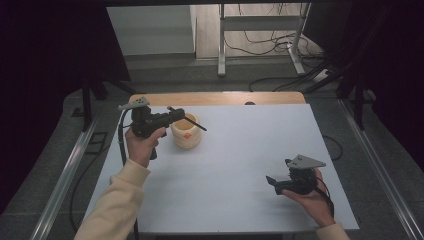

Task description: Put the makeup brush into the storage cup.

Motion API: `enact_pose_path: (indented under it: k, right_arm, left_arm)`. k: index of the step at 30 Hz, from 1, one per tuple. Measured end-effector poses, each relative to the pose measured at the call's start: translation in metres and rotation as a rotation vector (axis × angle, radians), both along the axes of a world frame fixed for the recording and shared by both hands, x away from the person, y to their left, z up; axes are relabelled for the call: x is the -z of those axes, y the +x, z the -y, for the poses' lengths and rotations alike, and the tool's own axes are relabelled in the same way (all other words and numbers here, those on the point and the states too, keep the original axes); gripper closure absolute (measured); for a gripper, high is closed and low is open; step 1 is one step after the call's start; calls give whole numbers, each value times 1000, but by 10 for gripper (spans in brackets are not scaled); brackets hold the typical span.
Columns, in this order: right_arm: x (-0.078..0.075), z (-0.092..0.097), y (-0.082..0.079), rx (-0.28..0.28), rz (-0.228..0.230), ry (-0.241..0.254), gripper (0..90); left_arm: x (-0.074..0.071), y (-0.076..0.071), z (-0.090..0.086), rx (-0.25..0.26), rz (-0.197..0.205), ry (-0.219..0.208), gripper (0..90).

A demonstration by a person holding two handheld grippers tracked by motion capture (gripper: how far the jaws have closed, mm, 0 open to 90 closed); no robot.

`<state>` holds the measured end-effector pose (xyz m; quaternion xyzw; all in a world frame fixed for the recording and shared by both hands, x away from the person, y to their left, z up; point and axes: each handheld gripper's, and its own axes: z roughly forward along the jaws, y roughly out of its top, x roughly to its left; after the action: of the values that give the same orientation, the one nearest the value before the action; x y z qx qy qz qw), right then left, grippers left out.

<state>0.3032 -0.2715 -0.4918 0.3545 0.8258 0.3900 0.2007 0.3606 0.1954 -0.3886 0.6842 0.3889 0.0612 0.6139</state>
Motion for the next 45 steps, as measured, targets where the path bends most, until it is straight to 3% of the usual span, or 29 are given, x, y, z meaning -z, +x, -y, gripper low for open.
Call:
enact_pose_path:
  k: [31, 39, 45]
  right_arm:
    - [2, -1, 1, 2, -3, -3, 74]
    - [2, -1, 1, 3, -5, -5, 76]
    - [2, -1, 1, 3, -2, -7, 78]
  left_arm:
    - [-2, 11, -29, -100, -19, 31, 832]
    - [2, 16, -35, -129, -30, 48, 832]
    - [9, 23, -38, -145, -59, 61, 832]
